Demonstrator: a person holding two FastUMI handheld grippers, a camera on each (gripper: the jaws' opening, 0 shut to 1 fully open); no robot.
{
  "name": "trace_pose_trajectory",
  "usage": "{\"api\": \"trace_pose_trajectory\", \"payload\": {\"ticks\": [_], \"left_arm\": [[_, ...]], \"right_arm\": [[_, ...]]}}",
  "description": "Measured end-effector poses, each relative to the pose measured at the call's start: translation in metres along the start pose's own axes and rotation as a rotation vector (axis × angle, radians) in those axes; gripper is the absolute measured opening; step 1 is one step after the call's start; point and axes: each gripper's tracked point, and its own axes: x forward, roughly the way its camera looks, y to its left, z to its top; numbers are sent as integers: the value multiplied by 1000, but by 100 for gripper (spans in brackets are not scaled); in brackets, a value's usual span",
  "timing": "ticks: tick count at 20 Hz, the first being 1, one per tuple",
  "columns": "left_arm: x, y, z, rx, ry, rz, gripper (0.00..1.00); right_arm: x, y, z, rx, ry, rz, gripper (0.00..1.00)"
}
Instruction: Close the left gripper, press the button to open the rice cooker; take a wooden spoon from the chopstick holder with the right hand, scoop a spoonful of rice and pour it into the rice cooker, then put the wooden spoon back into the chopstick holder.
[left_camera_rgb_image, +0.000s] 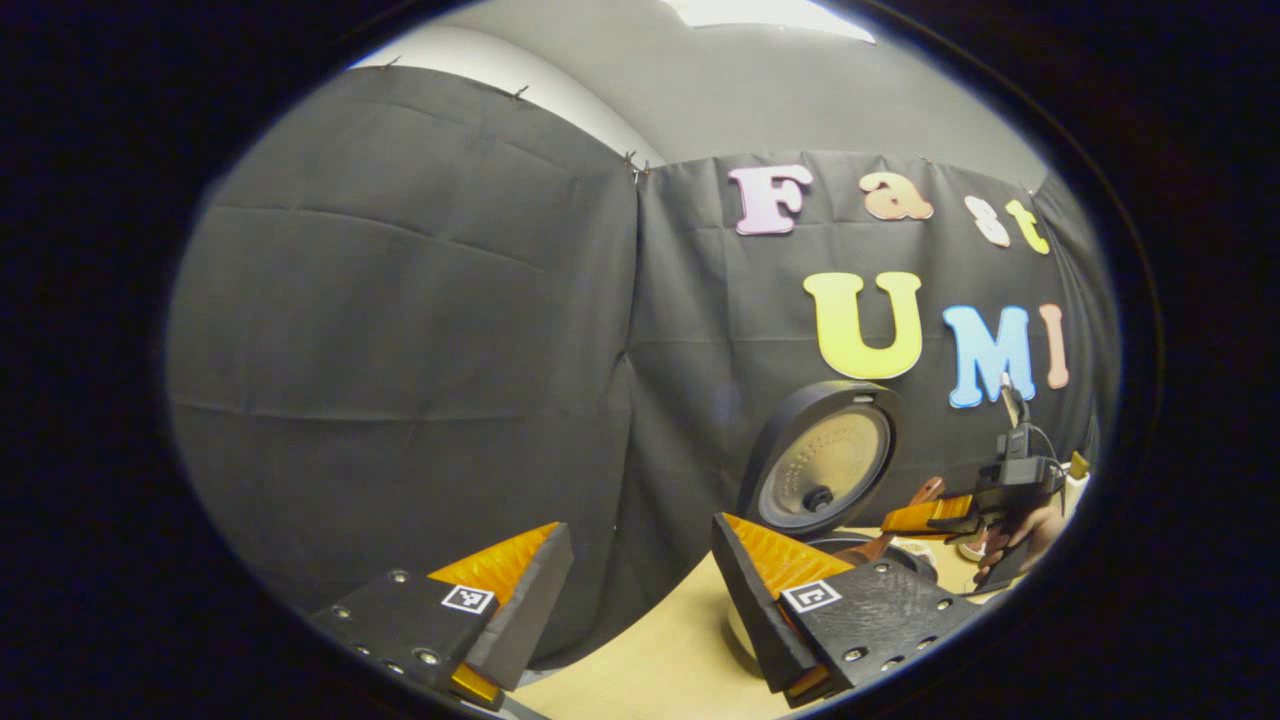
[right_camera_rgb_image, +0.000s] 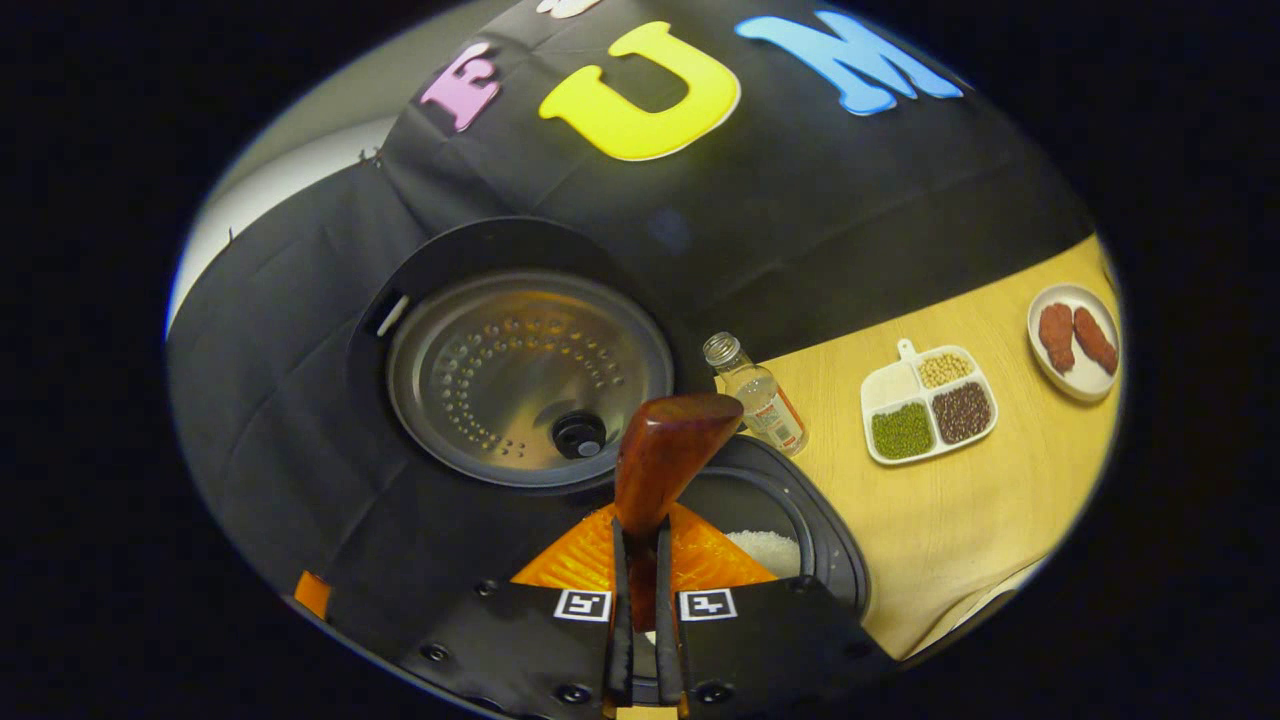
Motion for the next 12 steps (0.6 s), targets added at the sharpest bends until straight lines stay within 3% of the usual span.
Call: {"api": "trace_pose_trajectory", "payload": {"ticks": [6,7,8,12], "left_arm": [[3,-8,-5,0,10,-8,88],[4,-10,-5,2,10,-11,88],[4,-12,-5,1,10,-12,87],[8,-19,-5,-10,8,-20,87]], "right_arm": [[3,4,5,-302,-27,-48,11],[3,5,6,-345,-31,-56,7],[2,5,7,-392,-36,-58,11],[-2,14,16,-605,-68,-61,11]]}}
